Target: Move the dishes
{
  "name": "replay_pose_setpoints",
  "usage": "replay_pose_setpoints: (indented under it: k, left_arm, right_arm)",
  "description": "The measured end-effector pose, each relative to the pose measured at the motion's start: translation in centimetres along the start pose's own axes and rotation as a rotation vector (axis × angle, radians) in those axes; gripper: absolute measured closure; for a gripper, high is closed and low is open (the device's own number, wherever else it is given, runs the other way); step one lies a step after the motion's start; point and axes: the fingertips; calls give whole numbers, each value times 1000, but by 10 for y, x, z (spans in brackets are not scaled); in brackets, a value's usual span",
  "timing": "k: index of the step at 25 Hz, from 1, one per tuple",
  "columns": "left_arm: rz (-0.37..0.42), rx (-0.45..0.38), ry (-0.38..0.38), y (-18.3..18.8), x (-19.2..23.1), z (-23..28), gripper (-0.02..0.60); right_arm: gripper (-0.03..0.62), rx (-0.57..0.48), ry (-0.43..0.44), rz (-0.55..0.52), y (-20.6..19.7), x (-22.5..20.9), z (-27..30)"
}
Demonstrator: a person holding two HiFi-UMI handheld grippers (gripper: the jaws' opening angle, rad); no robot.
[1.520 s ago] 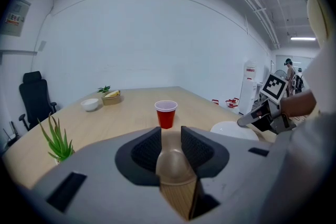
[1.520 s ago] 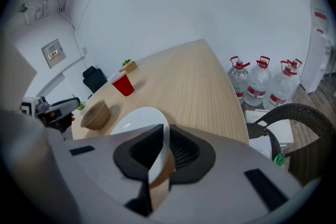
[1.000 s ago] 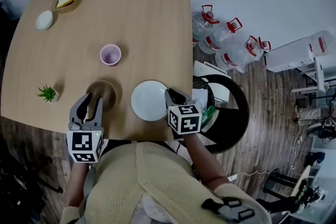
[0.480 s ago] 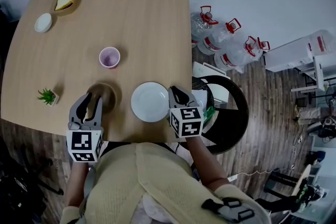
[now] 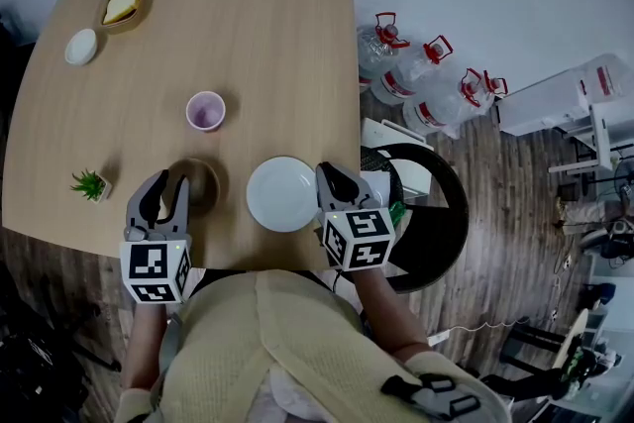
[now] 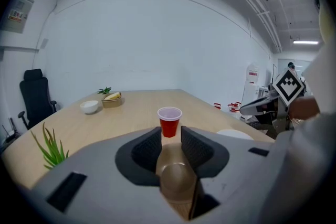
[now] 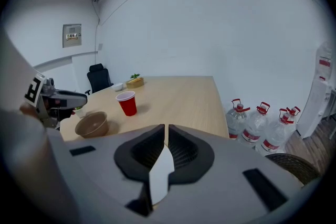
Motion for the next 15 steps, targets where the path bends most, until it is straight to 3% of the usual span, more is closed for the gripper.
replay_pose_setpoints:
  k: [8, 15]
  left_arm:
    - [-27, 13, -29, 1, -9, -1, 462]
    - [9, 21, -36, 2, -13, -5, 462]
  right_arm:
    - [579, -41, 7, -12, 11, 4, -9]
    - [579, -53, 29, -3, 13, 9, -13]
Point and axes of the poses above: the fingertips, and each gripper's own axes: z forward along the fingers, x to its left, y out of its top, and after that the axes turned 8 degrees about -z, right-handed
